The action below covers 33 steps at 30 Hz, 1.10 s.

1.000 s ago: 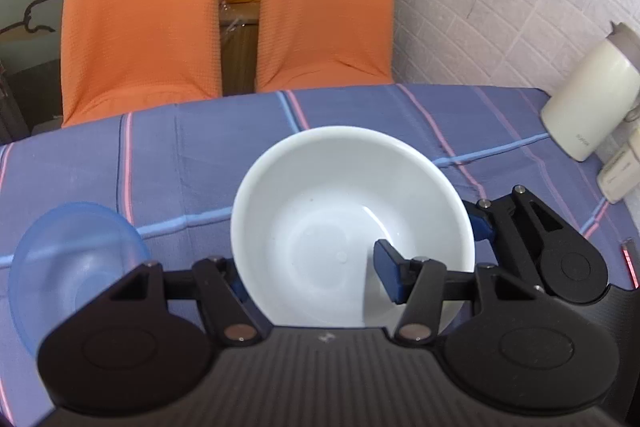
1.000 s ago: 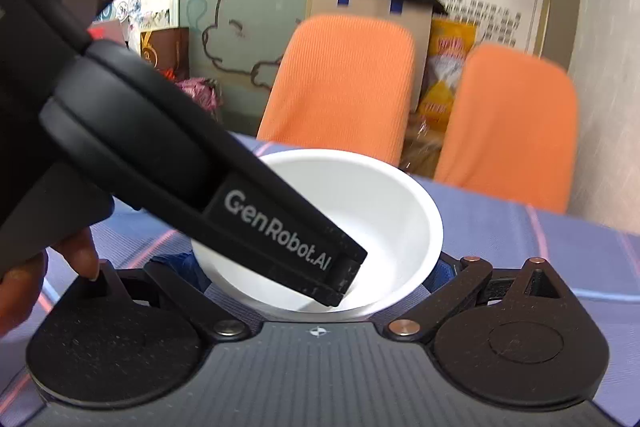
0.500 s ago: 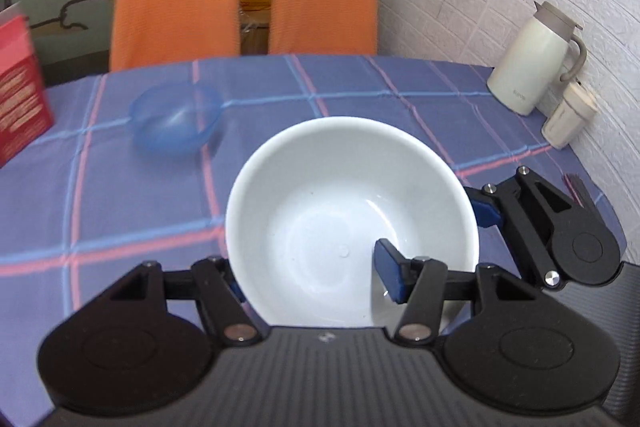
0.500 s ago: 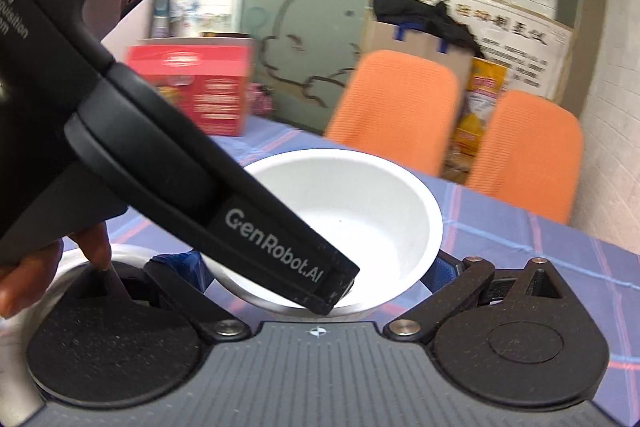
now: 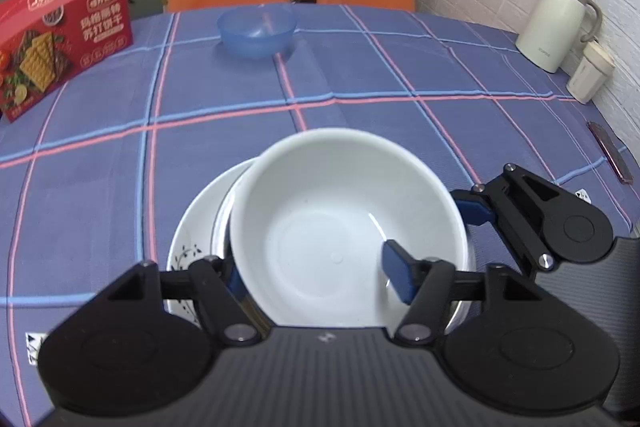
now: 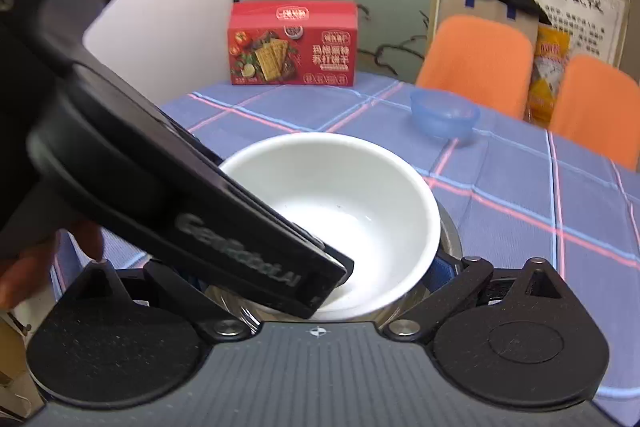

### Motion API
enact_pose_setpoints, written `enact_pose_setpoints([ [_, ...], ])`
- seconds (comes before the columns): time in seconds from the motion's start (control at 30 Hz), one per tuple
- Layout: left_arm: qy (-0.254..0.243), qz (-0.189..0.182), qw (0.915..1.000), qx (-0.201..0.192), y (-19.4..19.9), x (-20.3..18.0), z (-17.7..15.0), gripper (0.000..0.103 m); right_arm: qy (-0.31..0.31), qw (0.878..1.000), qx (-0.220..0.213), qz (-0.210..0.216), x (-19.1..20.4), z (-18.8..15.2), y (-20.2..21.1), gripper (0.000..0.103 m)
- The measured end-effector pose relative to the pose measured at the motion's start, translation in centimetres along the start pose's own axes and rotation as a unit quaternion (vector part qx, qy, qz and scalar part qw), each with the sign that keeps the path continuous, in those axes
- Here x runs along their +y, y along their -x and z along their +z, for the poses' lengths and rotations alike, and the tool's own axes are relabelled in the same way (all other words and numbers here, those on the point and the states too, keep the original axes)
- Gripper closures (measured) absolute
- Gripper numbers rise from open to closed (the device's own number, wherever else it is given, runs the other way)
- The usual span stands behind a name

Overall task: Organize plates and bowls
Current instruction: 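Carry the white bowl with the left tool and set it inside the steel bowl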

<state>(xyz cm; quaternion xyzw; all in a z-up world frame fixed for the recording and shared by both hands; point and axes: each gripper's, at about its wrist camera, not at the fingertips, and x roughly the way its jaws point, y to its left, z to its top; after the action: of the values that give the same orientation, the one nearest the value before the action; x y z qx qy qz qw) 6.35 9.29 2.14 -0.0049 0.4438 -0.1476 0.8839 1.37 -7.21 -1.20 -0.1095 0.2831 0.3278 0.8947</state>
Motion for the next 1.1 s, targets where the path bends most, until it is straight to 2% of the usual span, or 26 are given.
enact_pose_setpoints([
  [0.03,-0.003,0.000,1.0000,-0.002,0.1,0.0,-0.1,0.027,-0.003,1.000,0.002,-0.003,-0.3,0.1,-0.1,0.015],
  [0.3,-0.008,0.000,0.9997,-0.024,1.7,-0.1,0.2,0.021,0.008,1.000,0.013,-0.008,-0.5,-0.9,1.7,0.015],
  [0.53,-0.005,0.013,0.9994,-0.032,1.8,0.0,0.6,0.019,-0.030,0.999,0.028,0.007,-2.8,-1.0,3.4,0.015],
  [0.67,0.005,0.015,0.9992,-0.037,1.7,0.3,1.0,0.016,-0.064,0.998,-0.001,0.006,-4.3,-1.6,6.2,0.015],
  [0.77,0.004,0.017,0.9990,-0.041,1.8,0.4,1.4,0.016,-0.104,0.994,-0.041,-0.013,-5.9,-1.8,7.4,0.015],
  [0.87,0.004,0.021,0.9989,-0.041,1.7,0.3,1.6,0.016,-0.143,0.988,-0.059,-0.025,-7.4,-1.8,6.5,0.015],
  [1.1,-0.001,0.027,0.9988,-0.040,1.4,0.4,1.8,0.016,-0.147,0.989,-0.006,-0.013,-7.6,-2.9,2.7,0.015],
])
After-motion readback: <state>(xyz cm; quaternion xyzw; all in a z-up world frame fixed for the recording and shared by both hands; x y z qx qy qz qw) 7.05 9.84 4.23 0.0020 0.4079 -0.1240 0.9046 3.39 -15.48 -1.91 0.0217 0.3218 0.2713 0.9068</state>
